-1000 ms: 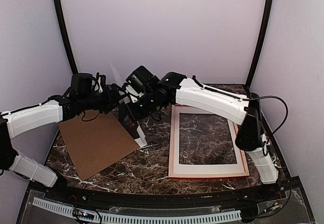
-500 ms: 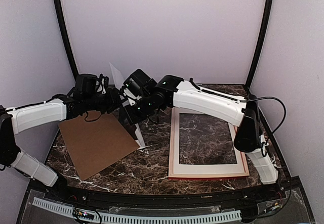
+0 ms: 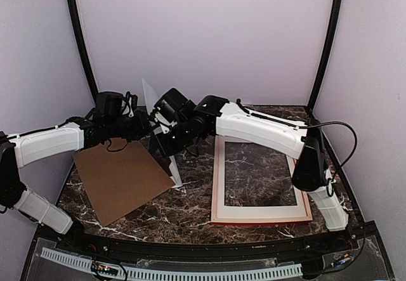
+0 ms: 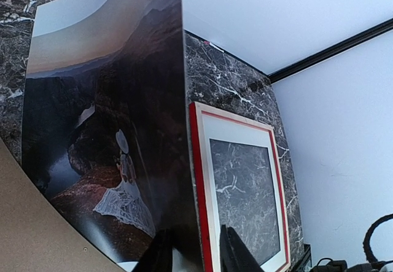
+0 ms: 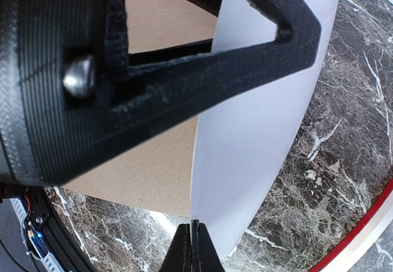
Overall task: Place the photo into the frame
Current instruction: Pass from the right arm to the left
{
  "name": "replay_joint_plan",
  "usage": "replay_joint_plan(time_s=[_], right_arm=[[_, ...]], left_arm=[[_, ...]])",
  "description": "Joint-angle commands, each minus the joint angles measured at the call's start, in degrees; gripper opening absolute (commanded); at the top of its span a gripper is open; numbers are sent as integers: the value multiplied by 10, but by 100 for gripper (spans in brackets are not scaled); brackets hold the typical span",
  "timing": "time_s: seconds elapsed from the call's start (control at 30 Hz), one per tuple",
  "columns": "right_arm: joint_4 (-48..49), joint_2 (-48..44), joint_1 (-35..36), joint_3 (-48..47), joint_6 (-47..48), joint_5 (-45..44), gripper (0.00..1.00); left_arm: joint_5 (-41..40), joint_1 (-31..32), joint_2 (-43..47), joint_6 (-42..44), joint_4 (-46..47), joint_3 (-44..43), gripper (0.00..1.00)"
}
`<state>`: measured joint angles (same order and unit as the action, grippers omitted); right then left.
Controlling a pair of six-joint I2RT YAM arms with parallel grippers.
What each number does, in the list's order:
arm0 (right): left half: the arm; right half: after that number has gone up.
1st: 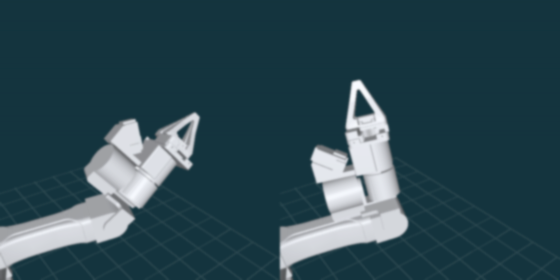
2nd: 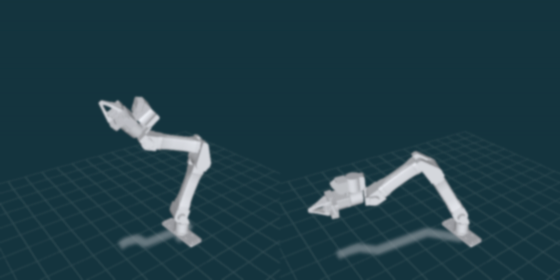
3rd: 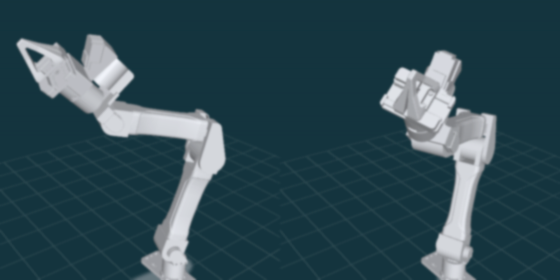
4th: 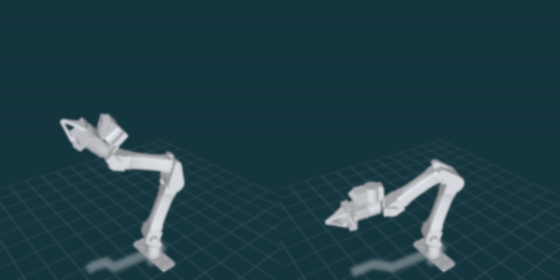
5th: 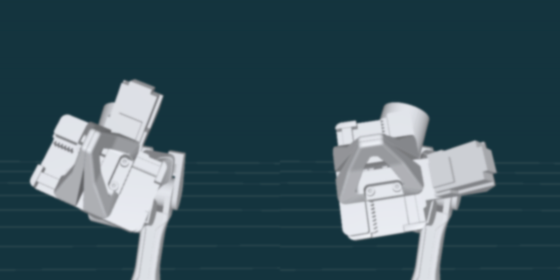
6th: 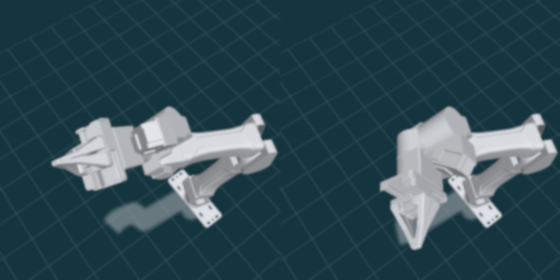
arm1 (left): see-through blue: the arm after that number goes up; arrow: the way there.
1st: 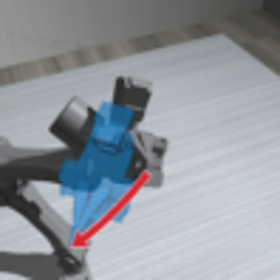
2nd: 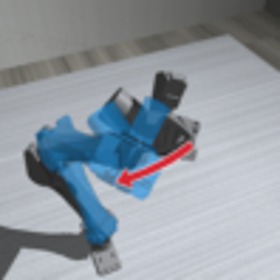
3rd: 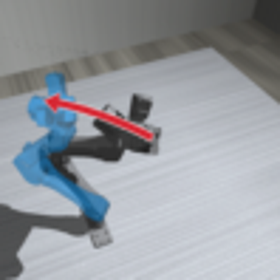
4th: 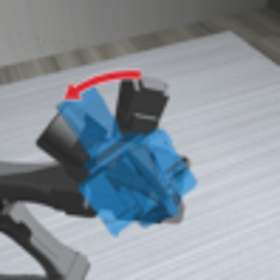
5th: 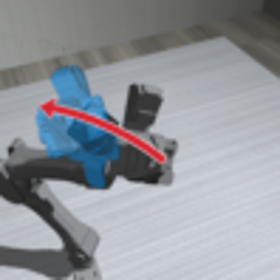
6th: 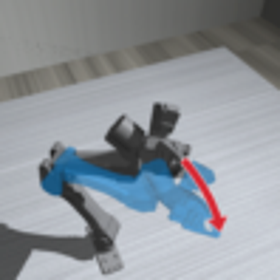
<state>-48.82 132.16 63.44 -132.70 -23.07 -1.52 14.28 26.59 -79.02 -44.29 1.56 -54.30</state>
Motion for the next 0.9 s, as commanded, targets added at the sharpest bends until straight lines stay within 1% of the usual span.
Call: replay_joint_plan(time_s=[0.0, 0.27, 0.43, 0.67, 0.8, 0.87], right_arm=[[24, 9, 9, -6, -7, 0, 0], [27, 10, 10, -6, -9, 6, 0], [28, 10, 10, -4, -12, 13, 7], [31, 0, 10, 8, -14, 13, 22], [47, -23, 7, 35, -14, 30, 40], [60, -42, 5, 56, -14, 40, 48]], left_arm=[[-3, 4, -5, 9, -9, -16, 26], [-5, 7, -13, 15, -13, -21, 17], [-5, 8, -13, 16, -12, -27, 9], [-8, 8, -9, 24, -28, -39, 0], [-9, 8, -4, 30, -30, -42, 0], [-9, 8, 0, 34, -31, -46, 0]])
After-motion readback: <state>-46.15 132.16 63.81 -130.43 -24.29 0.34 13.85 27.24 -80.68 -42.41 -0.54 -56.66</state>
